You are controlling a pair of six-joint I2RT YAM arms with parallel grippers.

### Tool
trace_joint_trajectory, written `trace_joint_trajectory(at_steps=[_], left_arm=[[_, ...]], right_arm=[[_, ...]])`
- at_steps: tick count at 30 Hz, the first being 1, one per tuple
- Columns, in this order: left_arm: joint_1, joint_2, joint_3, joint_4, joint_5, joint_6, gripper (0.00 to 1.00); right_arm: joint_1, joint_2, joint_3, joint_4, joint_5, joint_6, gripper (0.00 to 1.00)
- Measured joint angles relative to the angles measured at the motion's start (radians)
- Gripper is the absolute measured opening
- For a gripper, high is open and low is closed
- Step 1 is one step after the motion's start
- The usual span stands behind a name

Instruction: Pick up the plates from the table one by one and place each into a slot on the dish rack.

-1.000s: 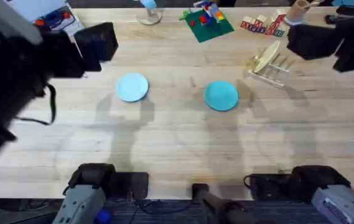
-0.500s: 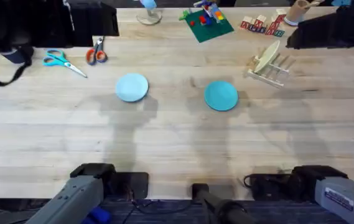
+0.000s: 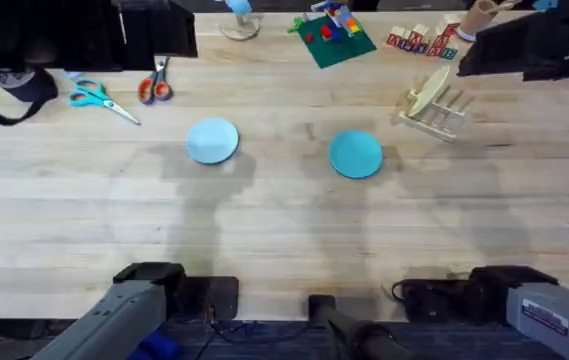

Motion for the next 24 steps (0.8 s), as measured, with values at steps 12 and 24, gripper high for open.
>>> trace_joint_trajectory(at_steps=[12,24], left_arm=[[0.000,0.000,0.001,0.047,0.003,0.000,0.993],[0.000,0.000,0.002,0.049,0.003,-0.002,0.380]], right_arm=[[0.000,0.000,0.000,0.001,0.000,0.003,0.996],[0.000,0.000,0.000,0.030,0.000,0.004,0.996]])
